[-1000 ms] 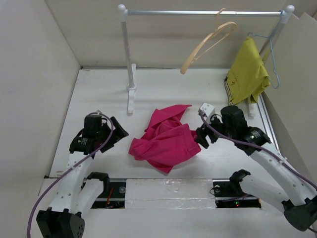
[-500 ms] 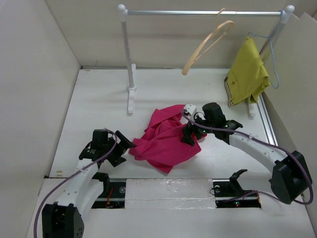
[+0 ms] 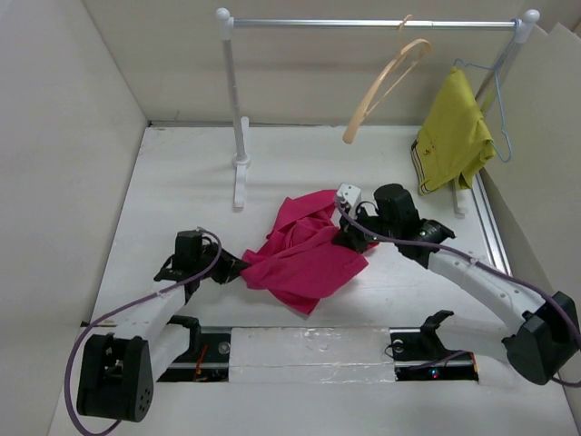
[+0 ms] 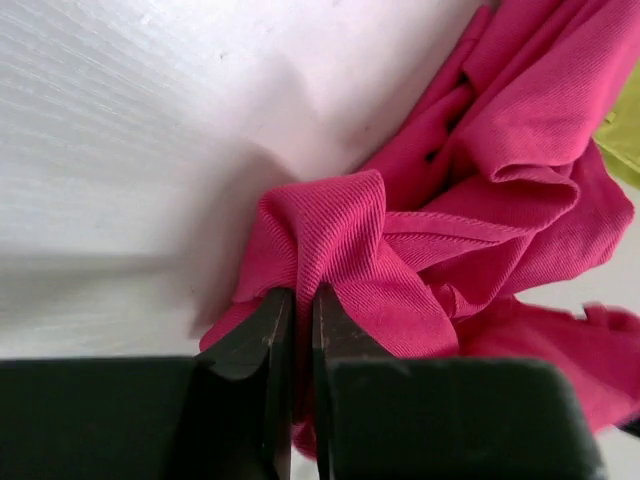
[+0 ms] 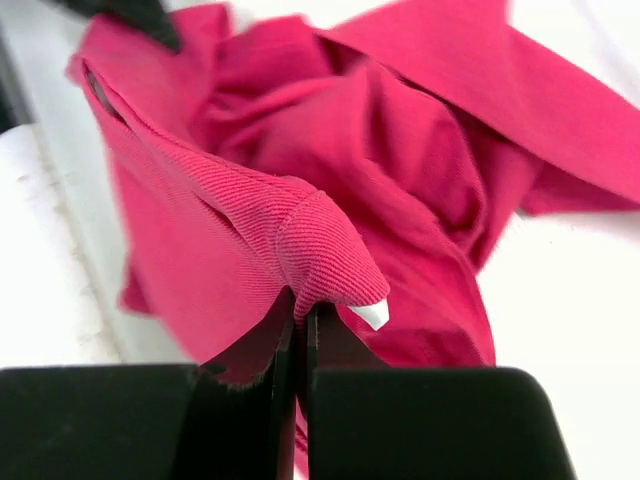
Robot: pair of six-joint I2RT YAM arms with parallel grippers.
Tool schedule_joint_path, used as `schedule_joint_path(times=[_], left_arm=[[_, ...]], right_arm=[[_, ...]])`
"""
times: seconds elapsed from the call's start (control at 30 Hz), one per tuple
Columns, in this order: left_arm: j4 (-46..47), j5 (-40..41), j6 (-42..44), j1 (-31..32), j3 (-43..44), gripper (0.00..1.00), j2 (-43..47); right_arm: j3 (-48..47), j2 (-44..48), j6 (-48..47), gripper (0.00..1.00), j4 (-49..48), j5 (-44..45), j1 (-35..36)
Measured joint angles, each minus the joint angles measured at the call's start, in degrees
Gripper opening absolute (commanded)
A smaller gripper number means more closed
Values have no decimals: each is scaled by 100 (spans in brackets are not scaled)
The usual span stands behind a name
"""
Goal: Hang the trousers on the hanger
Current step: Flatten out the trousers at the center of the board.
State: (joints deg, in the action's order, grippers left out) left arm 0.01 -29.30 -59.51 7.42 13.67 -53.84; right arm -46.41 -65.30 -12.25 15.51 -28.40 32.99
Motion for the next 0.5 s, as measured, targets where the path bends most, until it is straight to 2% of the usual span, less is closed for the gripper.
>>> schedule_joint_path(times=[0.07, 0.13, 0.27, 0.37, 0.43, 0.5], left_arm=[[-466, 216, 98, 11, 387, 0, 76], [-1078, 560, 295, -52, 1191, 0, 192], [-2055, 1346, 870, -540, 3589, 0, 286], [-2629, 2192, 1353, -726, 5539, 0, 203], [-3025, 2590, 1663, -684, 6725, 0, 103], [-3447, 3001, 1926, -671, 7840, 0, -94]], right_arm=[[-417, 70, -11, 0, 433, 85, 282], [-1054, 87, -46, 0, 887, 225, 719], [-2973, -138, -107, 0, 1980, 662, 2070], [-4693, -625, -94, 0, 2435, 1067, 3335], [-6339, -1320, -125, 0, 3071, 1414, 4076], [-8017, -2100, -57, 0, 3438, 1672, 4533]])
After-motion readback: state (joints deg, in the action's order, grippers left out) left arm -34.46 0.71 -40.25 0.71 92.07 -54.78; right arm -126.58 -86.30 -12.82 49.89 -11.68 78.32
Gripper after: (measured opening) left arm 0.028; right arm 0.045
